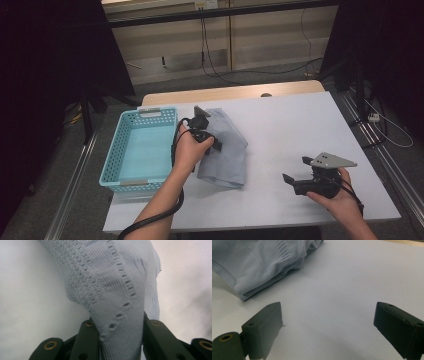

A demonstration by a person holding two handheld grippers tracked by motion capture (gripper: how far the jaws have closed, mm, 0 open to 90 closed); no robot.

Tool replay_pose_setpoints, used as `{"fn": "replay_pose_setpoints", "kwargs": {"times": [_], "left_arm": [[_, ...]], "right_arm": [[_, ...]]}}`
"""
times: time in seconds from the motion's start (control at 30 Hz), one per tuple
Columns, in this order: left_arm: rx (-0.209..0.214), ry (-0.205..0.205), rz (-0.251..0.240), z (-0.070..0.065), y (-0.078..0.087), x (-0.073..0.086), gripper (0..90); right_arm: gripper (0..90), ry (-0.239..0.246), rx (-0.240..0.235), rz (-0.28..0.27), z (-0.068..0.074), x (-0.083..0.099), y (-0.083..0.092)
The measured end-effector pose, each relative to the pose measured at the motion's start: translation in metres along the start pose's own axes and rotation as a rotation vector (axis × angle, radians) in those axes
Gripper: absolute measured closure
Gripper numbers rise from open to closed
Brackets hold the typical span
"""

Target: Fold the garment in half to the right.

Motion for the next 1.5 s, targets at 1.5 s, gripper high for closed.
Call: {"fn": "replay_pose_setpoints", "kwargs": {"times": [1.5], "left_arm": [[-0.139,-0.096,0.093,0.006,0.033,-0.022,74.3]], "right_arm": [[6.1,0.001,-0.024,-0.016,0.004,-0.003,0.000]]}}
Point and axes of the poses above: each handheld gripper's, and its own axes: y roughly backward along the jaws, x roughly out of its underside, z roughly to its left, the point moved 5 cm from there along -y, roughly forward along the jaws, and after that the axes turned 1 degree about -x, right-handed, at the moved point
